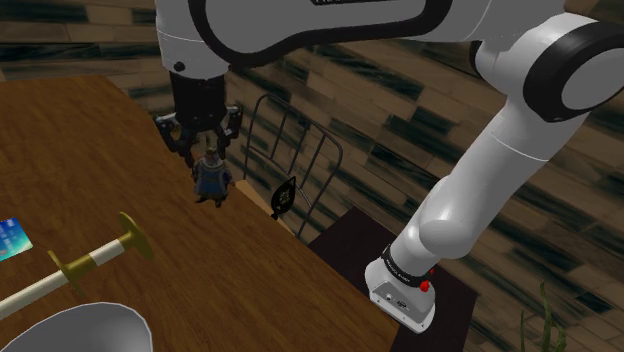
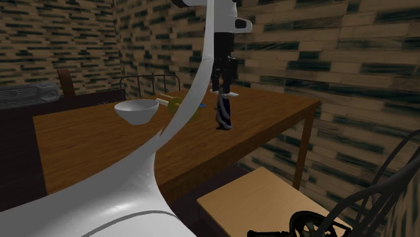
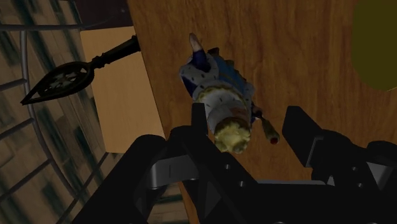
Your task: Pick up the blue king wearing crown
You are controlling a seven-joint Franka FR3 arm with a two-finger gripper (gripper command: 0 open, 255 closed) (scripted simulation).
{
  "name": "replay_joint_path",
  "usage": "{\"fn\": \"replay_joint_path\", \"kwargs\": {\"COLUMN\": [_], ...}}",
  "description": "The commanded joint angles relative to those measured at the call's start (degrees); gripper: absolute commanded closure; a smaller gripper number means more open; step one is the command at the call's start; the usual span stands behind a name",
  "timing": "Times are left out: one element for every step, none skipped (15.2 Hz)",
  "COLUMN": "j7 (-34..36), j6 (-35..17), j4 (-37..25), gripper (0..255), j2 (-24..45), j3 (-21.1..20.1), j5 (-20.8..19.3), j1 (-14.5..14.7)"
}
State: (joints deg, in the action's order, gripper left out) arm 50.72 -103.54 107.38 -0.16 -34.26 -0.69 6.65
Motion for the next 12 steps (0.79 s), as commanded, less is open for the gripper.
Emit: {"fn": "replay_joint_path", "kwargs": {"j7": [0.0, -0.1, -0.1, -0.1, -0.1, -0.2, -0.2, -0.2, -0.1, -0.1, -0.1, -0.1], "j6": [1.6, 2.4, 3.1, 3.9, 4.7, 5.4, 6.2, 7.0, 7.8, 8.5, 8.7, 8.7], "j4": [-1.4, -2.1, -2.8, -3.6, -4.3, -5.1, -5.9, -6.7, -7.5, -8.3, -8.4, -8.4], "gripper": [255, 255, 255, 255, 255, 255, 255, 255, 255, 255, 255, 255], "j2": [-0.3, -0.3, -0.4, -0.4, -0.4, -0.4, -0.4, -0.4, -0.3, -0.3, -0.3, -0.3], "j3": [0.0, 0.0, 0.0, 0.0, 0.0, 0.0, 0.0, 0.0, 0.0, 0.0, 0.0, 0.0], "j5": [0.2, 0.2, 0.2, 0.2, 0.2, 0.2, 0.2, 0.2, 0.2, 0.2, 0.2, 0.2], "j1": [0.0, 0.0, 0.0, 0.0, 0.0, 0.0, 0.0, 0.0, 0.0, 0.0, 0.0, 0.0]}}
